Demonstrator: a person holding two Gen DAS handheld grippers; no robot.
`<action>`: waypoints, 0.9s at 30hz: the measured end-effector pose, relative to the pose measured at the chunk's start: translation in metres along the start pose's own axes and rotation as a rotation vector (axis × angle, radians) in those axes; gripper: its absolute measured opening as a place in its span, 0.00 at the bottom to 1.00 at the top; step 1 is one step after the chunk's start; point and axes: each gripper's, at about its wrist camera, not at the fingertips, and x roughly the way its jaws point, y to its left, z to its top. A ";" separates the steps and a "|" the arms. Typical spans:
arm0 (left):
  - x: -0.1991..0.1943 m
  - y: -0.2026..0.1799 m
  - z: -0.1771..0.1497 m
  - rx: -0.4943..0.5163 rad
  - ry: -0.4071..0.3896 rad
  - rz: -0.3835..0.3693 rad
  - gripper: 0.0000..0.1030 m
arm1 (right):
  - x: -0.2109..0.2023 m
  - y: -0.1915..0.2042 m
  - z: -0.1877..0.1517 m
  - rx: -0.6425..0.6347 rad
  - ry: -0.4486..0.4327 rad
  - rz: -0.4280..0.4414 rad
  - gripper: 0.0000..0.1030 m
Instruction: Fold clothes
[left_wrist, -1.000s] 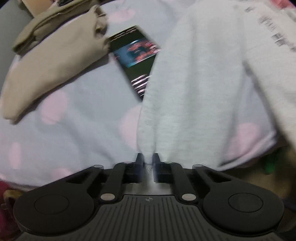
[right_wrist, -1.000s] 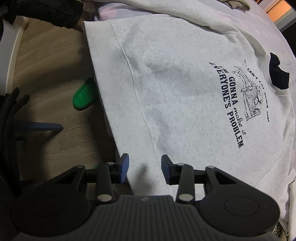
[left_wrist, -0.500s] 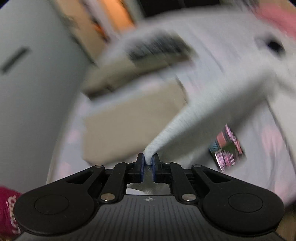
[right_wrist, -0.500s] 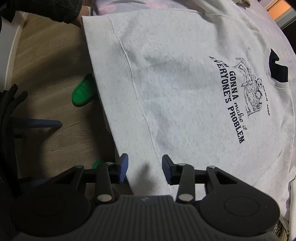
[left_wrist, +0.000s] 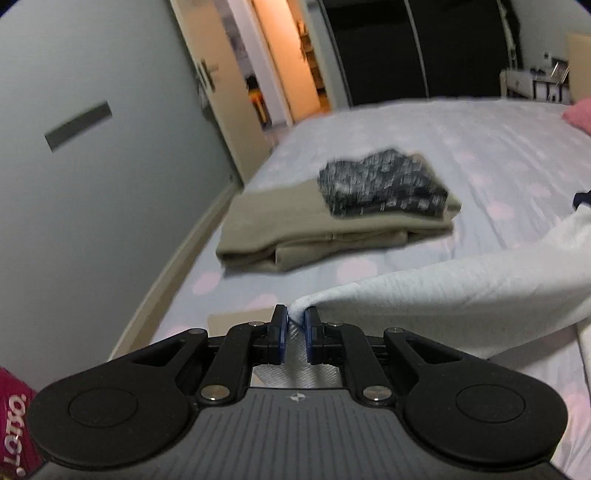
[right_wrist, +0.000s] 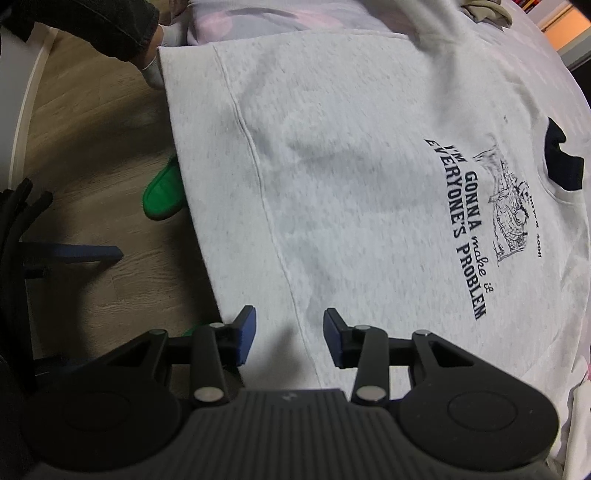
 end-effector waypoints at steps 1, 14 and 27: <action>0.009 -0.002 -0.001 0.002 0.027 0.000 0.08 | 0.001 0.000 0.002 -0.003 0.001 0.002 0.42; 0.046 0.008 -0.006 -0.012 0.182 0.136 0.32 | -0.001 0.002 0.031 -0.029 -0.054 -0.019 0.42; -0.083 -0.190 -0.058 0.357 0.085 -0.547 0.40 | 0.011 -0.025 -0.024 0.098 -0.027 -0.152 0.51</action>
